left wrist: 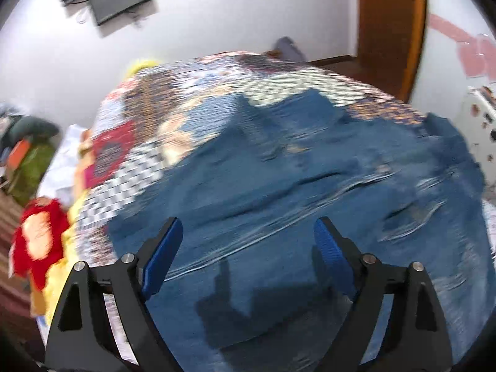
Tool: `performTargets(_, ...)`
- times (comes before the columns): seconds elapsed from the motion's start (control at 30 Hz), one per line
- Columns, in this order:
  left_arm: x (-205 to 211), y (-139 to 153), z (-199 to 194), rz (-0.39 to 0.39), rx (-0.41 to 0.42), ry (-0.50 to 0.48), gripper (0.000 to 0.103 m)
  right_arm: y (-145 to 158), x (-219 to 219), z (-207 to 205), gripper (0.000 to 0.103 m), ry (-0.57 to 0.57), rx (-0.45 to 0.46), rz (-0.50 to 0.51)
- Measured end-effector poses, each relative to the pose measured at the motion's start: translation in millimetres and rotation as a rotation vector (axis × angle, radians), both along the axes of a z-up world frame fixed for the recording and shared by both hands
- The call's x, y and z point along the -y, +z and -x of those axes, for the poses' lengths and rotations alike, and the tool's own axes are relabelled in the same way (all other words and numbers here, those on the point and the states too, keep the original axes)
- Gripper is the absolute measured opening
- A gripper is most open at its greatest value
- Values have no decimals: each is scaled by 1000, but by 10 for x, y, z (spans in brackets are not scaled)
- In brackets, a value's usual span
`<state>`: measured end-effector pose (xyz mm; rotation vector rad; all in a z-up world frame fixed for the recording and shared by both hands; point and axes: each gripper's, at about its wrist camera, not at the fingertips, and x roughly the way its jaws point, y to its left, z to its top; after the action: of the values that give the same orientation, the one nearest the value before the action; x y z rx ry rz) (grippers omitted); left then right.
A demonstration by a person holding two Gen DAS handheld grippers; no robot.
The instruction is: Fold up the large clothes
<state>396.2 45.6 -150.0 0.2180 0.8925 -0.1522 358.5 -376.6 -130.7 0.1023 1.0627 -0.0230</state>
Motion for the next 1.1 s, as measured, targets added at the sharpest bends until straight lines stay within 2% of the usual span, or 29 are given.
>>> performTargets(0.1,297,-140,-79,10,-31,-39,87,-206,226,110,81,-60,-47,-48)
performTargets(0.2,486,-305,-191,19,-72,-52,87,-459,443,173,81,-140,-113,-163)
performTargets(0.27,576,-425,-299,35,-113,-37,87,-641,551,191,81,-177,-152,-248)
performTargets(0.4,593,-658,-447,68,-197,-2,87,-924,657,173,81,-231,-204,-340)
performTargets(0.5,633,-795,-457,47,-199,6,88,-1072,738,129,81,-276,-208,-443)
performTargets(0.67,699,-806,-380,15,-175,-14,88,-1209,864,36,81,-350,-165,-600)
performTargets(0.83,669,-804,-375,35,-177,-12,88,-1358,838,-42,79,-389,-124,-652)
performTargets(0.9,668,-797,-379,35,-178,-11,88,-1380,828,-76,73,-412,-106,-663)
performTargets(0.97,656,-778,-371,38,-182,-6,88,-1341,801,-109,58,-410,-94,-657)
performTargets(1.07,595,-716,-324,58,-180,8,87,-1175,720,-146,40,-353,-65,-629)
performTargets(1.1,566,-686,-305,64,-175,12,87,-1112,688,-151,37,-331,-54,-610)
